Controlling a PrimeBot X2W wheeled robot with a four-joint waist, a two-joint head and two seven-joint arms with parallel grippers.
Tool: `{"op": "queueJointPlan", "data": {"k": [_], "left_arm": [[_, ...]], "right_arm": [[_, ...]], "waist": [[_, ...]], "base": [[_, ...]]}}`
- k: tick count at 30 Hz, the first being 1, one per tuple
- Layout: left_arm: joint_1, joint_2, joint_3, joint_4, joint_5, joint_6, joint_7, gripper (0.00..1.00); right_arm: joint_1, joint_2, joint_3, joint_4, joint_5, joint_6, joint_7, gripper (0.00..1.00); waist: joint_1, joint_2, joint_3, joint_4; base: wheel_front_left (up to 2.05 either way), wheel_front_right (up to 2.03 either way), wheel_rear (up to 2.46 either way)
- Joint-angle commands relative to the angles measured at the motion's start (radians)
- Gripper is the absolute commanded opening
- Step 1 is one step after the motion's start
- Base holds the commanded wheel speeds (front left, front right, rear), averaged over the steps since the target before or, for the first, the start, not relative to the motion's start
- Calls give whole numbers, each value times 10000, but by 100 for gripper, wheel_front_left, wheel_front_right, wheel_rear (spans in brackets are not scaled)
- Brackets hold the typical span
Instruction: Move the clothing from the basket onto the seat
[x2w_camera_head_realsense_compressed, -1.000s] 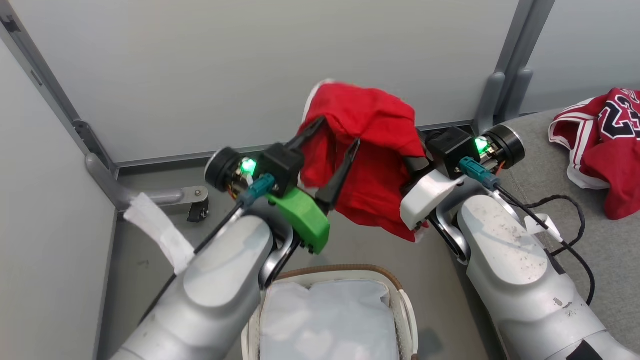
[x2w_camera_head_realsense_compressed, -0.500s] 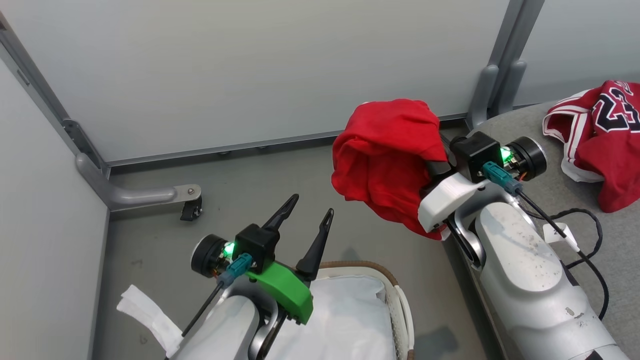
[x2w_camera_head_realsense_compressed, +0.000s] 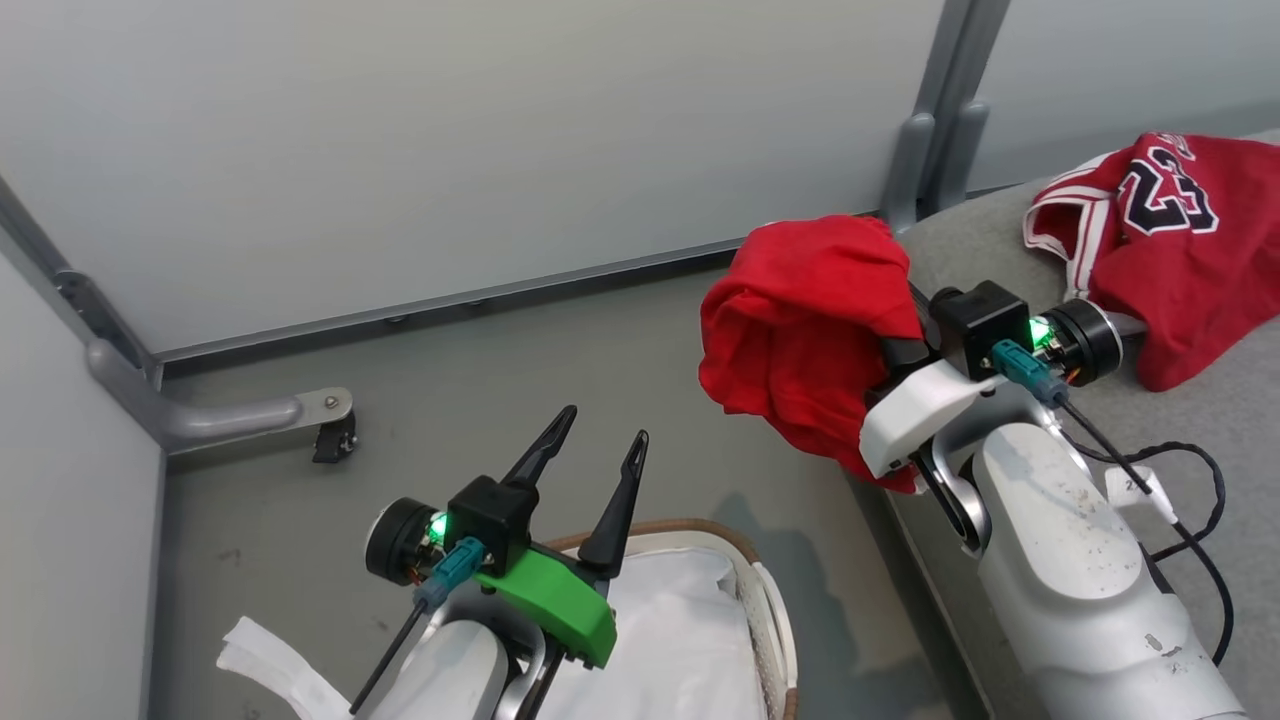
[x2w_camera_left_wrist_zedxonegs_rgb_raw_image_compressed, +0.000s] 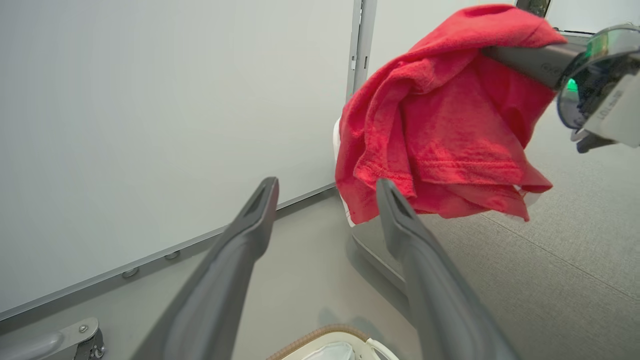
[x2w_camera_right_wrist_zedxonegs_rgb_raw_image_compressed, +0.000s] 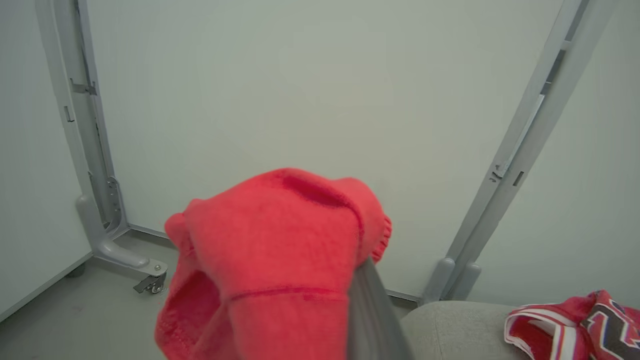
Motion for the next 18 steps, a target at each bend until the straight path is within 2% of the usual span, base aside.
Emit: {"op": "queueJointPlan", "data": {"k": [1, 10, 15, 18], "left_arm": [[191, -1, 82, -120, 60, -46, -1, 100], [186, -3, 69, -559, 293, -61, 1, 100], [-25, 0, -1, -598, 363, -44, 1, 100], [-133, 4, -39, -589, 431, -50, 1, 100]], "right_arm": [[174, -44, -30, -45, -102, -14, -21, 0], [338, -34, -439, -85, -615, -14, -19, 0], [372, -32, -819, -150, -777, -14, -21, 0], [411, -29, -1024, -205, -792, -14, -19, 0]], "waist": [[0, 0, 75, -597], [0, 0, 563, -2694], [0, 0, 845, -3559], [0, 0, 990, -3843]], "base": [[0, 0, 0], [0, 0, 0], [0, 0, 0], [0, 0, 0]]}}
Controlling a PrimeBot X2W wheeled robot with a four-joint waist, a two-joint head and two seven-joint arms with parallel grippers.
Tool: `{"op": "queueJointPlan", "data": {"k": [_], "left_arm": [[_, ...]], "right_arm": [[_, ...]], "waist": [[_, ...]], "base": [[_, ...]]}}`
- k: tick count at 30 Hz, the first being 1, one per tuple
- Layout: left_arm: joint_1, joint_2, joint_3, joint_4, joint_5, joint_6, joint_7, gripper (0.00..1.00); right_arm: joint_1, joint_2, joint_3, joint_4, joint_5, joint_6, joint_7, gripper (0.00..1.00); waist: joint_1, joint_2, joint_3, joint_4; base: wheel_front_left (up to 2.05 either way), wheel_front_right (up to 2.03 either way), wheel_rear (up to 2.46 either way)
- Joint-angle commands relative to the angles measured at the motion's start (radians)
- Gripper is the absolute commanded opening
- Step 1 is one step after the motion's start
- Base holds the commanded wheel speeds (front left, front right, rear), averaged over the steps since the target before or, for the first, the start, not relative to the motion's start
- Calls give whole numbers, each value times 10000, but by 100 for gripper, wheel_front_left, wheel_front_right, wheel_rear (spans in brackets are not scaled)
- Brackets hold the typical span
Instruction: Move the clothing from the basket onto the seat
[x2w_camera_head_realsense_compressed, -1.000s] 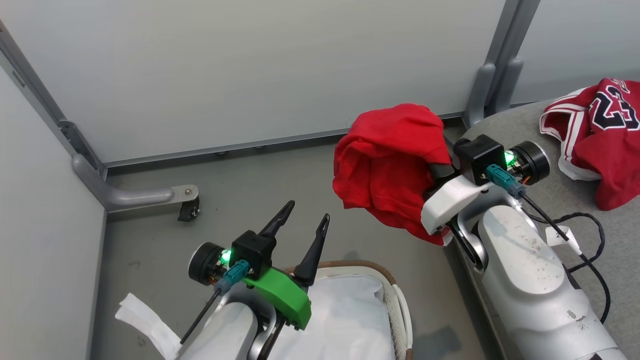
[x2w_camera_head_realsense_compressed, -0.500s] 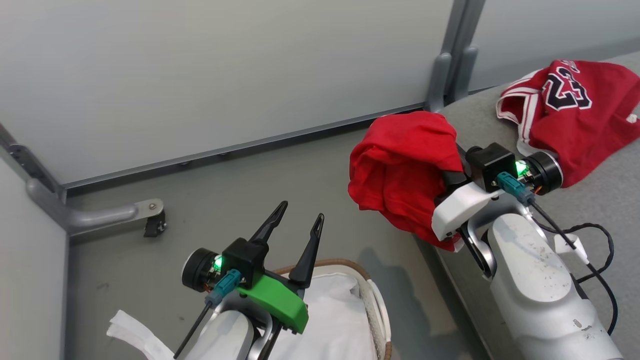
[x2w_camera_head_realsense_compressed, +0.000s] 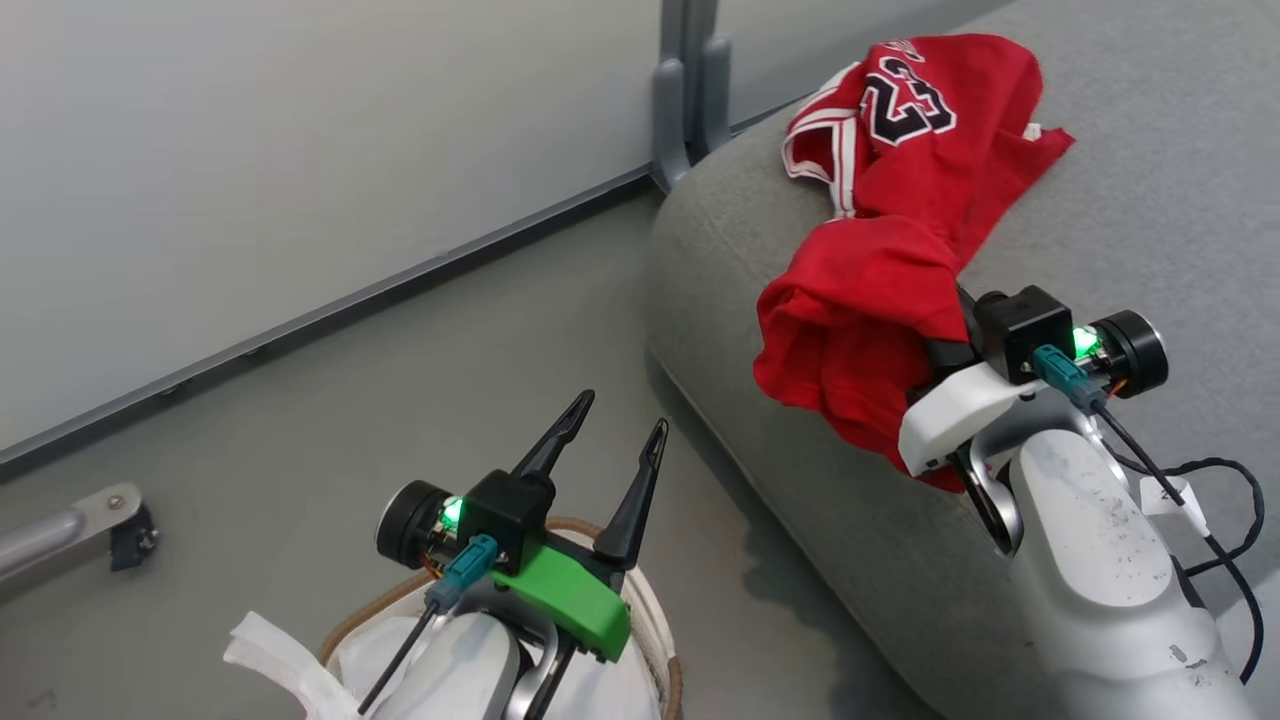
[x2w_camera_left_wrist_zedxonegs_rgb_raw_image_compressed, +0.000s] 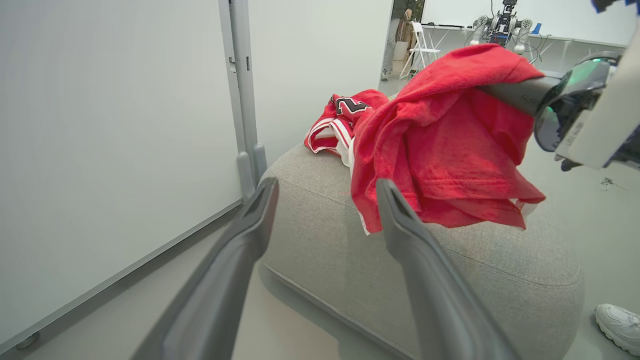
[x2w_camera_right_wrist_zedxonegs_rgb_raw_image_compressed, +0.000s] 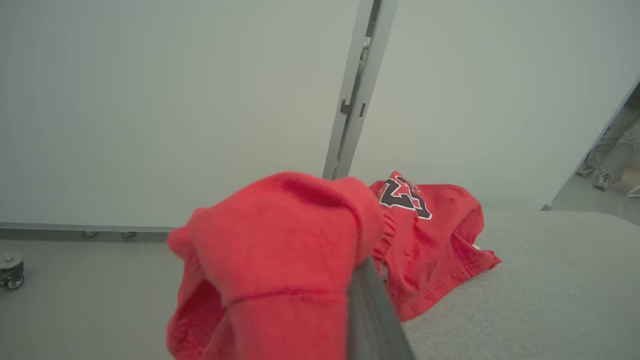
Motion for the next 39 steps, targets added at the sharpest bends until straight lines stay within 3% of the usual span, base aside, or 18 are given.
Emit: {"op": "queueJointPlan", "data": {"k": [1, 7, 14, 22, 27, 31, 34, 39], "left_arm": [[-197, 42, 8, -11, 144, -16, 1, 100], [-388, 44, -49, -51, 281, -27, 1, 100], [-670, 45, -42, -175, 588, -37, 0, 100], [-1228, 312, -88, -373, 948, -39, 0, 100], [-1725, 549, -333, -474, 1050, -39, 0, 100], [-2058, 660, -479, -543, 1095, -39, 0, 100], [-2241, 748, -464, -544, 1170, -40, 0, 100], [-2359, 736, -348, -628, 1302, -40, 0, 100]], "right_arm": [[88, -8, -95, -87, -47, -14, -19, 0], [67, -6, -419, -240, -15, -14, -19, 0], [-770, -184, -1004, -315, -219, -14, -21, 0], [-3086, -1565, -2230, -441, -327, -14, -19, 0], [-4513, -2918, -2991, 133, -562, -14, -19, 0], [-5139, -3647, -3561, 848, -701, -14, -19, 0], [-5354, -3967, -3817, 1282, -862, -14, -19, 0], [-4839, -3634, -4475, 1875, -966, -14, -19, 0]], "waist": [[0, -1, 530, -882], [0, -1, 908, -965], [0, -1, 1606, -543], [0, -1, 2910, 416], [0, -1, 3739, 1189], [0, -1, 4276, 1686], [0, -1, 4629, 1875], [0, -1, 5005, 2010]], "base": [[0, 0, 0], [0, 0, 0], [0, 0, 0], [0, 0, 0], [0, 0, 0], [0, 0, 0], [0, 0, 0], [0, 0, 0]]}}
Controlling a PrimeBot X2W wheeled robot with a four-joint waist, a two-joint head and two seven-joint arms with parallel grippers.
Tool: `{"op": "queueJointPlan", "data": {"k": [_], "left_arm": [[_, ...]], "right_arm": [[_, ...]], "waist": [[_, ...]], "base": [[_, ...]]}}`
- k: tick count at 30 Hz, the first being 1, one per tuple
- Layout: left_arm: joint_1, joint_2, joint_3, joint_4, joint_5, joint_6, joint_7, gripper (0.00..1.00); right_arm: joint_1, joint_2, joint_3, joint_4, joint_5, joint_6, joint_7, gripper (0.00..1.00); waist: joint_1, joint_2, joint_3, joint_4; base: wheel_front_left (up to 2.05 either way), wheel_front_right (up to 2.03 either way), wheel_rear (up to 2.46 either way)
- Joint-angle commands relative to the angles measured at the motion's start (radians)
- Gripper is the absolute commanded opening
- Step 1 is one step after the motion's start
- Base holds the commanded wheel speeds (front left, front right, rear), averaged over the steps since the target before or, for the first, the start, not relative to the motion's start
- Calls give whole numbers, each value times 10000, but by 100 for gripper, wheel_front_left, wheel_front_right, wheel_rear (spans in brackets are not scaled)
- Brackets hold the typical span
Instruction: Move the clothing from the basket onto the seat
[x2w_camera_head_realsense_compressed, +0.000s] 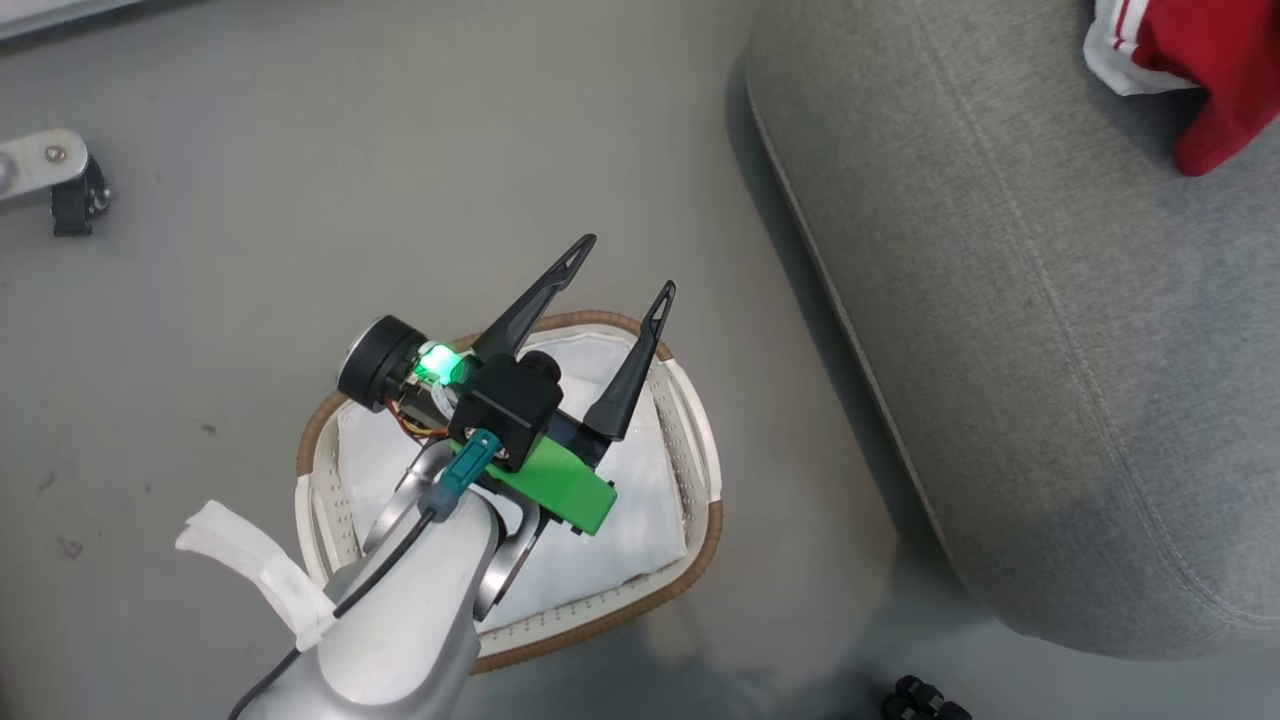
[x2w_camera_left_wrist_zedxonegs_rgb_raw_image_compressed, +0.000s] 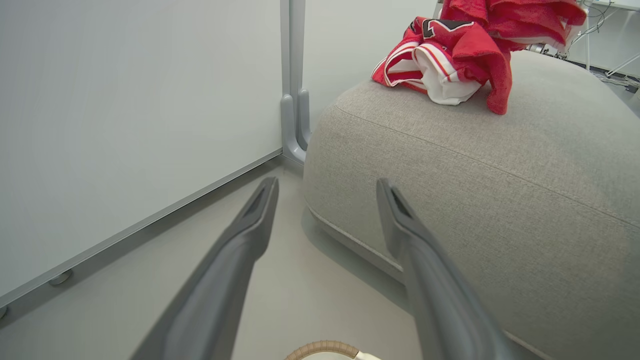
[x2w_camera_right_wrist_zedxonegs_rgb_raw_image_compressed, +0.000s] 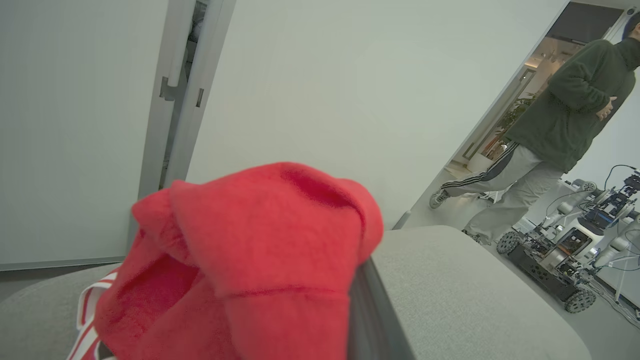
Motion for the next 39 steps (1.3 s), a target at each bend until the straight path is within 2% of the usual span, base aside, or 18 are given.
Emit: {"op": "queueJointPlan", "data": {"k": [1, 7, 11, 13, 15, 26, 32, 36, 39], "left_arm": [[-138, 46, 69, -30, 143, -23, 0, 100], [97, 164, 165, 66, 181, -23, 0, 100], [193, 159, 162, 133, 137, -23, 0, 100], [223, 141, 143, 149, 61, -23, 0, 100], [254, 96, 100, 151, 16, -23, 0, 100], [646, -186, 185, 197, -538, -24, 0, 100], [1089, -365, 873, 164, -718, -4, 0, 100], [1410, -521, 1591, 128, -918, 143, 0, 100], [1667, -569, 2068, 125, -1018, 237, 0, 100]], "right_arm": [[336, 198, -75, 220, -96, -14, -19, 0], [1068, 747, -245, 765, -262, -14, -19, 0], [1433, 955, -177, 713, -249, -14, -19, 0], [1647, 1068, -153, 566, -286, -14, -19, 43], [1908, 1132, -118, 364, -336, -14, -19, 100], [3397, 1441, 388, -551, -113, -14, -19, 100], [3685, 1262, 839, -927, 34, -14, -19, 100], [3507, 1098, 1176, -1026, 4, -14, -19, 100], [3463, 1215, 1447, -930, 92, -14, -19, 100]], "waist": [[-1, 0, 635, 500], [-1, 0, 665, 264], [-1, 0, 478, 50], [-1, 0, 339, -50], [-1, 0, 174, -123], [-1, 0, -1287, -186], [-1, 0, -2323, 55], [-1, 0, -3053, 447], [-1, 0, -3445, 744]], "base": [[0, 0, 0], [0, 0, 0], [0, 0, 0], [0, 0, 0], [0, 0, 0], [0, 0, 0], [0, 0, 0], [0, 0, 0], [0, 0, 0]]}}
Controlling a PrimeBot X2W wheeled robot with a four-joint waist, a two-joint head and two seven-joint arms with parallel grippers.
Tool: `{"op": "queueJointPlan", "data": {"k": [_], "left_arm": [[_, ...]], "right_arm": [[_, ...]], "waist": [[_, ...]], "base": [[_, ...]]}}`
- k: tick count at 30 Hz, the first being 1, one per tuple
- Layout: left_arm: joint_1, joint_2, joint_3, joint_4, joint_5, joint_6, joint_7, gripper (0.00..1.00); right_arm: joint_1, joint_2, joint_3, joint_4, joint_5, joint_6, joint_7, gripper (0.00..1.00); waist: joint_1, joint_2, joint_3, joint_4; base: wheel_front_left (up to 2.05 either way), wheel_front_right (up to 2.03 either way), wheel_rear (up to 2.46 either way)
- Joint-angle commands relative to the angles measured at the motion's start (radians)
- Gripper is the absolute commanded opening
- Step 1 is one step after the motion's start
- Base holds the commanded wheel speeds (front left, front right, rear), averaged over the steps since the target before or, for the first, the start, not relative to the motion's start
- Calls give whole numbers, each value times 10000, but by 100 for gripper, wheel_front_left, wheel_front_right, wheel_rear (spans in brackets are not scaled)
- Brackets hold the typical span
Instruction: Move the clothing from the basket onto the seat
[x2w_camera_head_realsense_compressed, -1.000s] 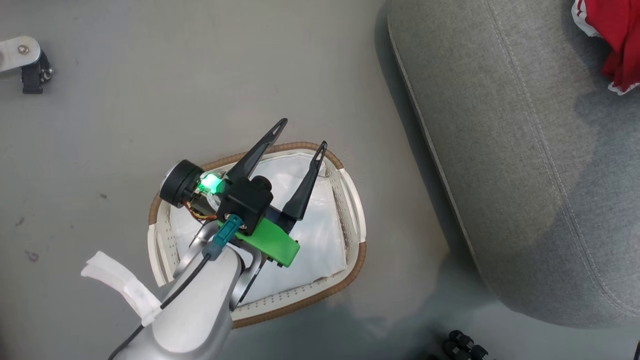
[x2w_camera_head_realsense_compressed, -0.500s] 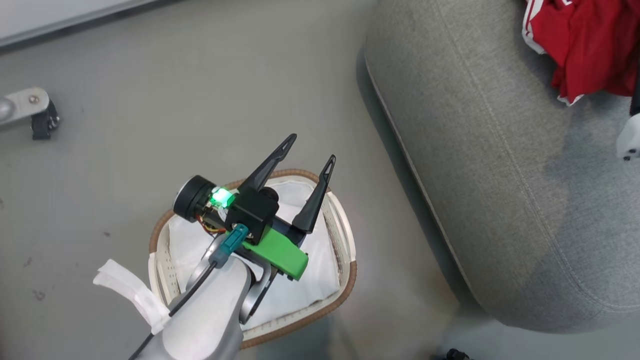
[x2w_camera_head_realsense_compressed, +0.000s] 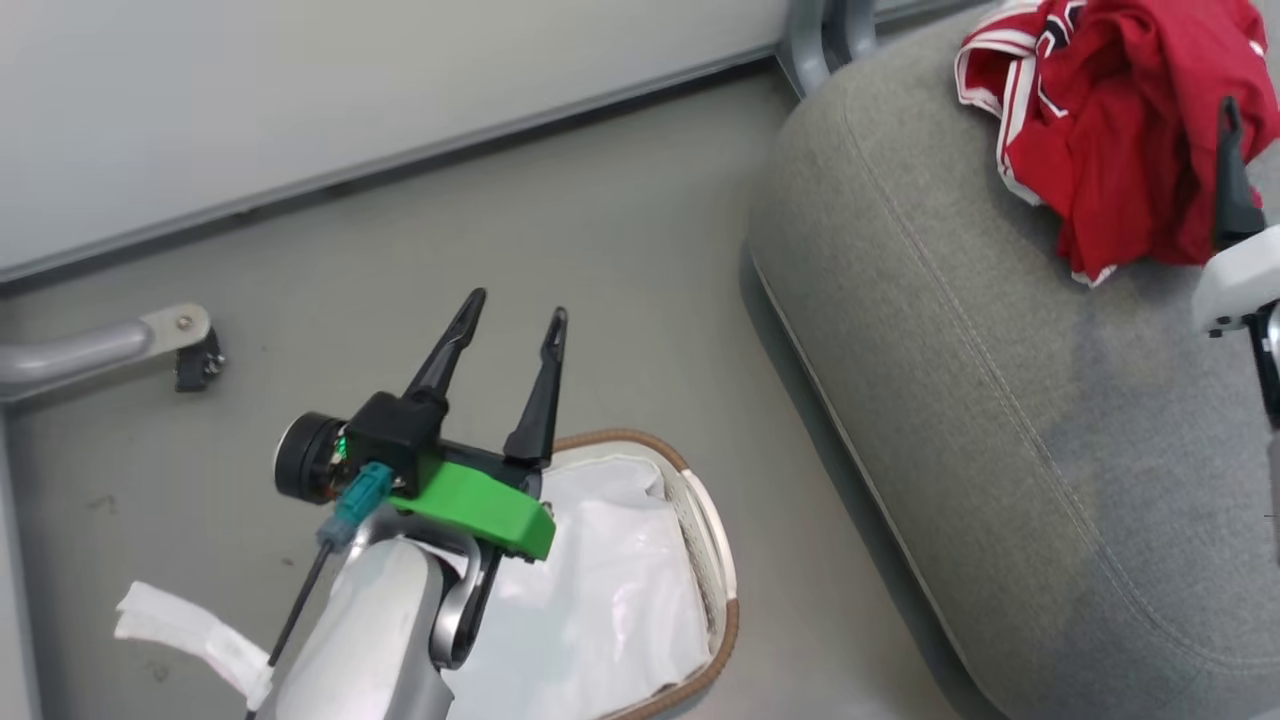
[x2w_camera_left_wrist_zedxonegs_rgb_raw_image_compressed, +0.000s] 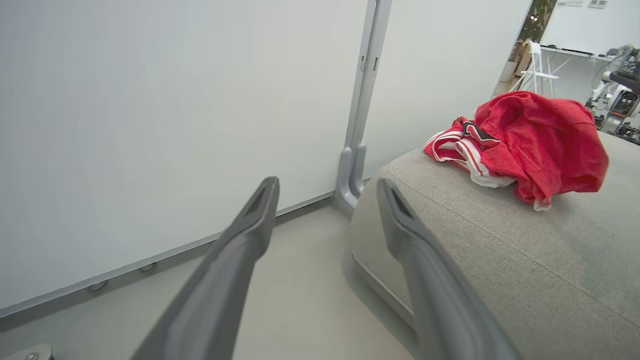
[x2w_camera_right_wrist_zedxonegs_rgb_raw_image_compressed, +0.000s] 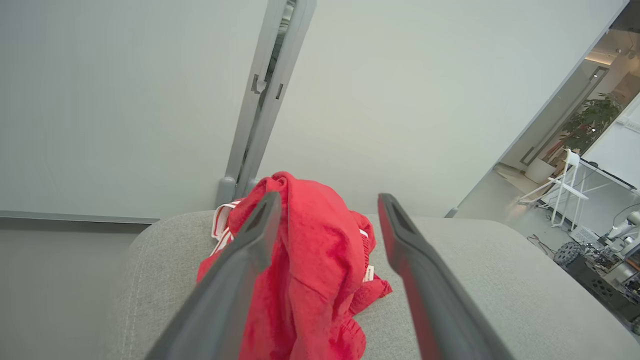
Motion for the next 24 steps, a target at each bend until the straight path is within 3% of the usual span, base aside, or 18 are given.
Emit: {"op": "queueJointPlan", "data": {"k": [1, 15, 24], "left_arm": [[305, 3, 266, 10, -137, 66, 0, 100], [1825, -88, 2445, 272, -421, 461, 4, 100], [2961, -93, 2940, -28, -683, 588, 4, 100]], "right_arm": [[12, 91, 137, 42, 91, -14, -19, 100], [1896, 2025, 1109, -866, 776, -14, -19, 100], [3707, 2512, 1428, -1779, 1021, -14, -19, 100]], "waist": [[1, -1, -879, 690], [1, -1, -1810, 2118], [1, -1, -2158, 2493]], "base": [[0, 0, 0], [0, 0, 0], [0, 0, 0]]}}
